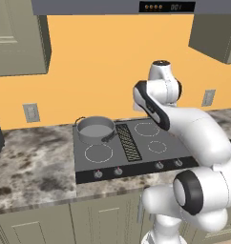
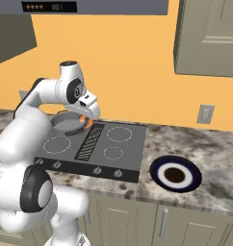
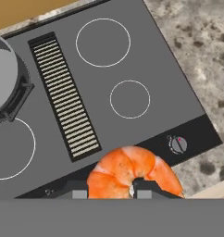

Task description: Retrieve the frozen meat and place it in the pot on a burner. Then turn the burner on.

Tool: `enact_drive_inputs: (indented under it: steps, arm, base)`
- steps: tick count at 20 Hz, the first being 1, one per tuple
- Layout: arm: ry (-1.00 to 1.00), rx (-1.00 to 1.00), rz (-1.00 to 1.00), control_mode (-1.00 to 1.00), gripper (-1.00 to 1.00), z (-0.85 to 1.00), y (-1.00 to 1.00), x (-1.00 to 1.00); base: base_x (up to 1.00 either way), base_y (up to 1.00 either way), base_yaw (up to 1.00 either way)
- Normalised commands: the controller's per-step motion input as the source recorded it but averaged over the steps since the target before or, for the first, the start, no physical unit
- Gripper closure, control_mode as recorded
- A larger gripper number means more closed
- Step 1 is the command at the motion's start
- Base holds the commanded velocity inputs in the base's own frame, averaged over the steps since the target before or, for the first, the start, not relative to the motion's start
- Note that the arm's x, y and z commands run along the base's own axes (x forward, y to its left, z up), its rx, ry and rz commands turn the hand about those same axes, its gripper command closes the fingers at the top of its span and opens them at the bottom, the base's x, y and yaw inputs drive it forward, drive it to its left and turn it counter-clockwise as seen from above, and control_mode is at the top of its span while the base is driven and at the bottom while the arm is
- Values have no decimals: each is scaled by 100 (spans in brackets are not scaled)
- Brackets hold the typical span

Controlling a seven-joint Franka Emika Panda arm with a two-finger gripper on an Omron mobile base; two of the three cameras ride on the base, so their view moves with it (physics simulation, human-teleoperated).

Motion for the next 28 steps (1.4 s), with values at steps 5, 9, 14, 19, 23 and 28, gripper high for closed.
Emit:
enact_drive_inputs:
  steps: [5, 9, 14, 19, 23, 28]
  arm:
    - [0, -3, 0, -100, 100, 9, 53, 2]
    - [1, -4, 0, -100, 100, 0, 36, 15]
    - [4, -5, 0, -100, 100, 0, 29, 35]
    - [0, -1, -2, -100, 100, -11, 45, 48]
    - [1, 5, 0, -100, 100, -15, 19, 46]
    - [4, 5, 0, -100, 100, -24, 22, 41]
  base:
    - [0, 0, 0]
    - [0, 0, 0]
    - [0, 0, 0]
    - [0, 0, 0]
    - [0, 0, 0]
    - [0, 0, 0]
